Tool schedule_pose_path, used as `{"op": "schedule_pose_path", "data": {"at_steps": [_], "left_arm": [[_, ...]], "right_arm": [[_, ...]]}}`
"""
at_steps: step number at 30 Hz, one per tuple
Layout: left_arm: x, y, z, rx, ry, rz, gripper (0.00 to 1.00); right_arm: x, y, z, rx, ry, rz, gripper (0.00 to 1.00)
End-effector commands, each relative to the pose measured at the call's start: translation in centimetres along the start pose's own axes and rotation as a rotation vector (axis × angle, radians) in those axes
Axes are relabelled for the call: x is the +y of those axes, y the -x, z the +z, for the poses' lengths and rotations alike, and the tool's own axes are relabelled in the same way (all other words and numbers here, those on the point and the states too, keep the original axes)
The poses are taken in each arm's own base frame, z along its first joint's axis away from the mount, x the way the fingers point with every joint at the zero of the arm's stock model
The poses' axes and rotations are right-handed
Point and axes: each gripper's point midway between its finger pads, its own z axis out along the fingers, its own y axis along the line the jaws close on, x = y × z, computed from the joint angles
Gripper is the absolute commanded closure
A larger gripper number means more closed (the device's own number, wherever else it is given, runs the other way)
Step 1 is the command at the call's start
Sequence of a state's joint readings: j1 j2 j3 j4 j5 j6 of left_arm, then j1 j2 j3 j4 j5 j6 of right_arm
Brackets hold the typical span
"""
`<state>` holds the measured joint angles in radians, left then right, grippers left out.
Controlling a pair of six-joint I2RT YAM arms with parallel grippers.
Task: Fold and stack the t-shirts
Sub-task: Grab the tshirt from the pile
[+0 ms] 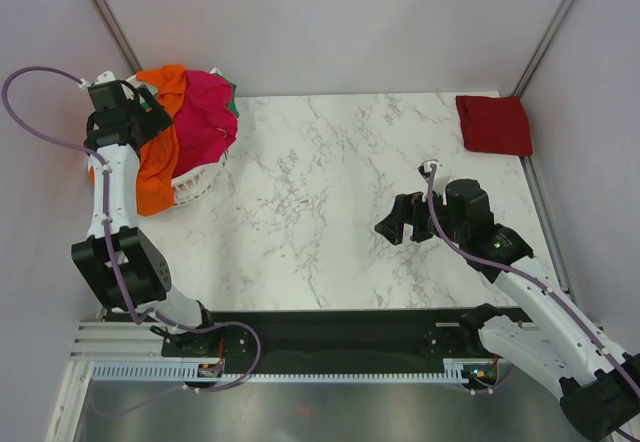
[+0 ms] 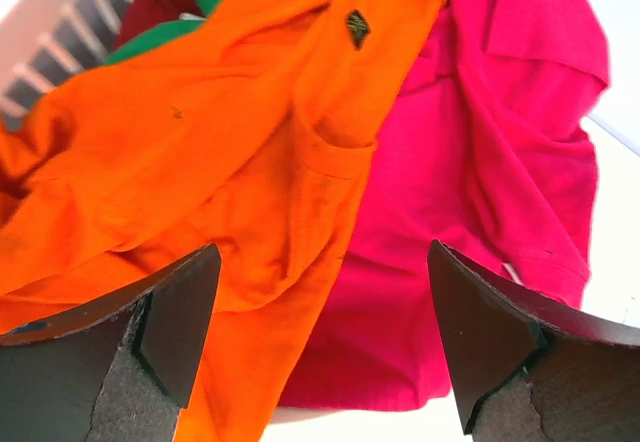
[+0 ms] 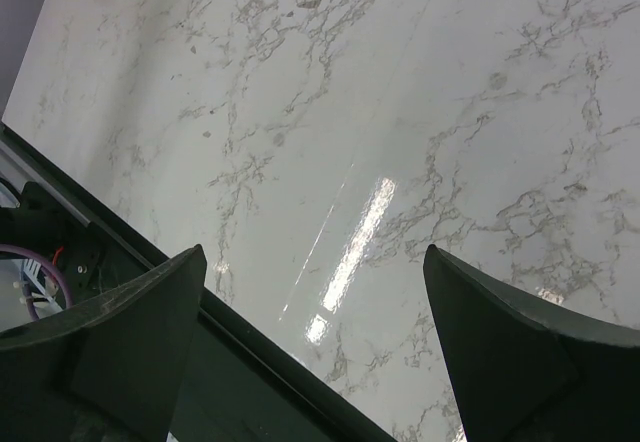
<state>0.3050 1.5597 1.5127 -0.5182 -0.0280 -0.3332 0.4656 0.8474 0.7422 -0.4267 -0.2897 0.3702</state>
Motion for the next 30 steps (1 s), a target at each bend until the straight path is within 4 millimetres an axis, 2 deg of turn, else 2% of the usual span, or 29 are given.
{"op": "schedule_pose_path", "data": {"at_steps": [1,17,23,30], "left_arm": [[-3.7,2.0,-0.4,-0.027,-0.146,-0.033,0.08],[-4.0,-0.8,2.7,0.031,-0.218,-0.119,0.11],[-2.3,-0.2,3.2,-0.007,-0.125,-0.102,0.14],[-0.5,-1.1,4.4,0.003,-0.035,-0.094,0.16]], "right_arm": [[0.2,0.6,-0.3,-0.036,0.006,-0.020,0.02],[1.0,0.1,-0.1,-0.019,0.063,-0.016,0.02],[1.0,-0.1,0.0,-0.011,0.064,-0.013,0.02],[0.7,-0.3,0.3,0.000,0.050,-0.006,0.02]]}}
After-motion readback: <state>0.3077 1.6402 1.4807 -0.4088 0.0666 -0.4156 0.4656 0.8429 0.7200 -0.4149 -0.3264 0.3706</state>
